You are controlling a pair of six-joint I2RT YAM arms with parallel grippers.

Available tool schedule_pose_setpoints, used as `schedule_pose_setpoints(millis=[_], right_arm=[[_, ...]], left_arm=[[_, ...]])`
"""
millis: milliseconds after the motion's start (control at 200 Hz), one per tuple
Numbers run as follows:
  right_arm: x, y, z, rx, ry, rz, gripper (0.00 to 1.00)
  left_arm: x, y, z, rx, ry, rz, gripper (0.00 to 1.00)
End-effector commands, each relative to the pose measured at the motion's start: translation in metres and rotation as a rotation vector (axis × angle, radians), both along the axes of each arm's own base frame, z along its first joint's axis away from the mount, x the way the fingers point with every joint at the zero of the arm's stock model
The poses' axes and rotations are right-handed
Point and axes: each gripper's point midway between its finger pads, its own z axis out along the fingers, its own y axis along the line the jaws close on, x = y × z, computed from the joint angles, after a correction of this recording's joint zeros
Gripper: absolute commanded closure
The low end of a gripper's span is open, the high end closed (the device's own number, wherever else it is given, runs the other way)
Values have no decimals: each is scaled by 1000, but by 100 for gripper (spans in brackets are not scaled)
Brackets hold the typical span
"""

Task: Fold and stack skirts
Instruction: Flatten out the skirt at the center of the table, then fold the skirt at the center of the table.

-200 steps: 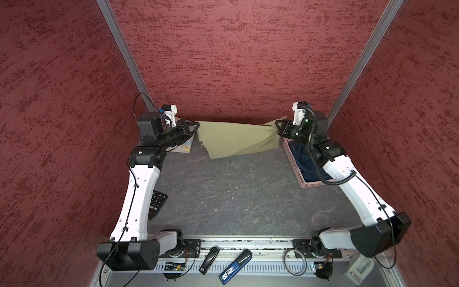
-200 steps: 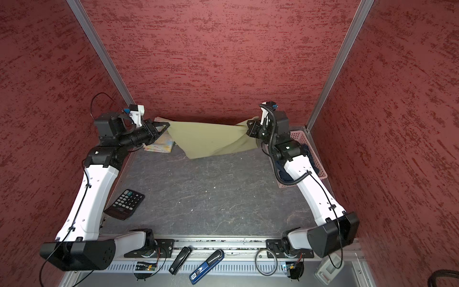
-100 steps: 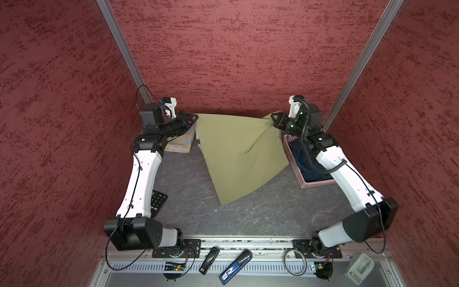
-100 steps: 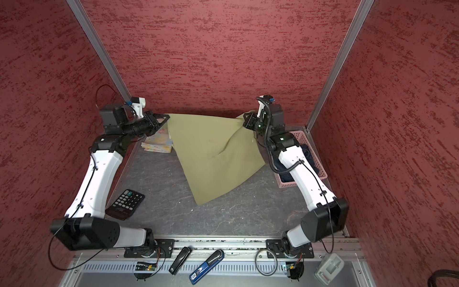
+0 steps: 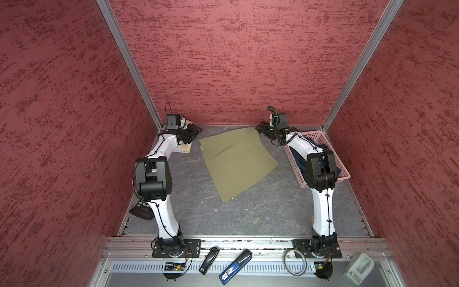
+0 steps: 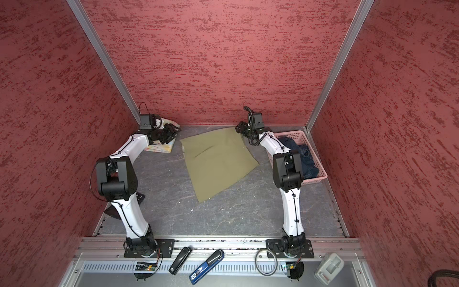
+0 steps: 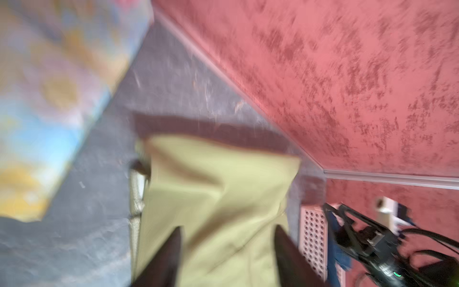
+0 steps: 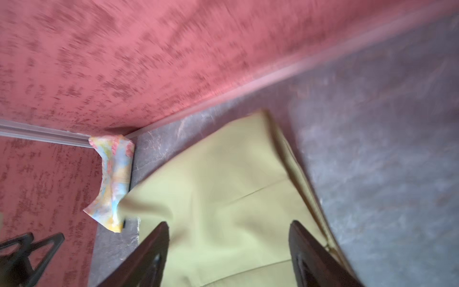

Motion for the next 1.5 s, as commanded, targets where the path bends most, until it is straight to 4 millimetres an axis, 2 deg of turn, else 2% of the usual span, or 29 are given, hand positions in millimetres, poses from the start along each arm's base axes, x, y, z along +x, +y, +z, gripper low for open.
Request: schedule_pose_setpoints(millis=[0,85,230,286,371,496,601,631,776,902,927,987,1252,1367,1413,1493], right_arm=[[-15,-3,78,-53,-146,54,5],[-38,-17,74,-113,-118,36,5],[-95,-37,47,-150,-41,0,8],[-119,-43,36,-150,-13,-9,9],[-152,-47,21,-133,25,3,12],[-193,-55,-1,-129,90,-3,14],[-217,-58,-24,-127,155,7,16],[-223,-57,-20,-113,145,11,15],[-234,-56,-44,-90,203,13,17],[-233,-56,-51,-83,206,3,17],[-233,-55,-61,-81,226,6,18],[-231,-54,-62,-69,222,6,18],[-227,-54,-70,-74,223,-7,18],[-223,-56,-77,-81,227,-22,19],[-221,-57,-80,-88,232,-28,19],[-218,-57,-84,-93,242,-32,19]], left_arm=[[3,14,46,112,-102,56,0],[-12,0,57,159,-116,26,1],[-62,-41,45,241,-55,-57,1],[-89,-57,31,286,-4,-85,0],[-140,-92,5,309,58,-165,0],[-215,-121,-35,300,145,-229,6],[-270,-131,-54,302,173,-259,16],[-283,-133,-58,295,179,-269,18],[-326,-145,-79,292,221,-319,25],[-347,-150,-108,304,317,-349,29],[-350,-152,-112,308,328,-356,31],[-352,-153,-121,328,350,-357,36],[-337,-156,-143,418,381,-341,41],[-329,-164,-150,425,385,-360,41],[-326,-167,-154,426,391,-365,45],[-324,-170,-160,447,404,-374,60]])
